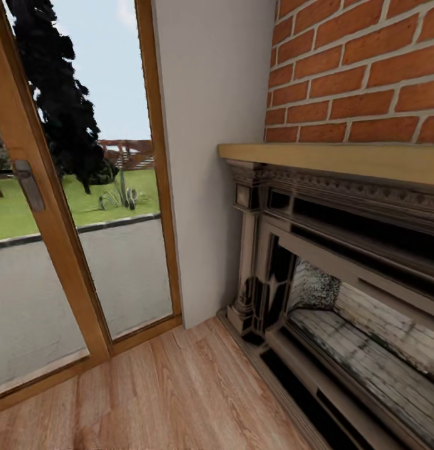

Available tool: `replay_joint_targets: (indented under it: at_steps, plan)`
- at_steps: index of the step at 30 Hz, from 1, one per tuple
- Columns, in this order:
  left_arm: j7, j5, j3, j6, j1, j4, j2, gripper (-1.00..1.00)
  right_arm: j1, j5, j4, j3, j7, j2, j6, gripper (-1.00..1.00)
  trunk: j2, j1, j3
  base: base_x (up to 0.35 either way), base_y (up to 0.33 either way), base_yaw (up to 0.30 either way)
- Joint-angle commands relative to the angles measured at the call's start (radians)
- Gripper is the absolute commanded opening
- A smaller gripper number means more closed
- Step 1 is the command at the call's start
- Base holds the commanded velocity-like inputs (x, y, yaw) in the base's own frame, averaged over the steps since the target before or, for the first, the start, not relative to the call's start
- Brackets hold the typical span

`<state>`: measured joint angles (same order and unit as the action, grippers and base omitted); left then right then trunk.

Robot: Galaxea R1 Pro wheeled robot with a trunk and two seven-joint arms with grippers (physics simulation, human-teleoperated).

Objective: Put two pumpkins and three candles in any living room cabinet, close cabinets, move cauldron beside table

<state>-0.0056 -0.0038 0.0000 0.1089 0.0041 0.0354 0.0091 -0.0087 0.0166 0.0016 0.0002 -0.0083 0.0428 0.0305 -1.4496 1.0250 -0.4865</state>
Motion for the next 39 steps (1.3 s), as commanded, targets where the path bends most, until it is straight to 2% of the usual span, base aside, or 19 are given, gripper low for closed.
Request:
replay_joint_targets:
  at_steps: [1,12,17,22,28,31,35,36,39]
  plan:
    - [-0.001,-0.001,0.0,0.001,0.0,0.001,0.0,1.0,-0.001,0.002,0.001,0.0,-0.001,0.0,0.003,1.0,0.0,0.0,-0.001,0.0,0.0,0.281]
    - [-0.001,-0.001,0.0,0.002,0.0,0.001,0.0,1.0,-0.001,0.004,0.002,0.003,-0.006,0.0,-0.016,1.0,0.0,0.0,-0.006,-0.05,0.0,0.281]
    - [-0.001,-0.001,0.0,0.002,0.0,0.001,0.0,1.0,-0.001,0.004,-0.013,0.004,-0.045,0.011,-0.044,1.0,0.0,0.0,-0.008,-0.037,0.0,0.281]
    - [-0.001,0.0,0.001,0.002,0.0,0.001,0.0,1.0,-0.001,0.004,-0.12,0.004,-0.084,0.04,-0.144,1.0,0.0,0.0,-0.011,-0.005,0.0,0.28]
    - [-0.001,0.007,0.003,0.001,-0.001,0.012,0.005,1.0,-0.001,0.003,-0.338,0.004,-0.091,0.05,-0.343,1.0,0.0,0.0,-0.015,0.0,0.0,0.28]
    - [-0.001,0.012,0.004,-0.012,-0.004,0.093,0.01,1.0,-0.001,0.001,-0.442,0.004,-0.091,0.051,-0.429,1.0,0.0,0.0,-0.016,0.0,0.0,0.28]
    - [0.001,0.015,0.005,-0.024,-0.007,0.161,0.012,1.0,-0.004,-0.001,-0.487,0.003,-0.092,0.051,-0.464,1.0,0.0,0.0,-0.019,0.0,0.0,0.28]
    - [0.001,0.017,0.006,-0.039,-0.01,0.185,0.013,1.0,-0.008,-0.003,-0.499,0.003,-0.093,0.051,-0.477,1.0,0.0,0.0,-0.019,0.0,0.0,0.28]
    - [-0.001,0.048,0.009,-0.174,-0.018,0.277,0.028,1.0,-0.019,-0.009,-0.533,0.002,-0.093,0.051,-0.517,1.0,0.0,0.0,-0.021,0.0,0.0,0.28]
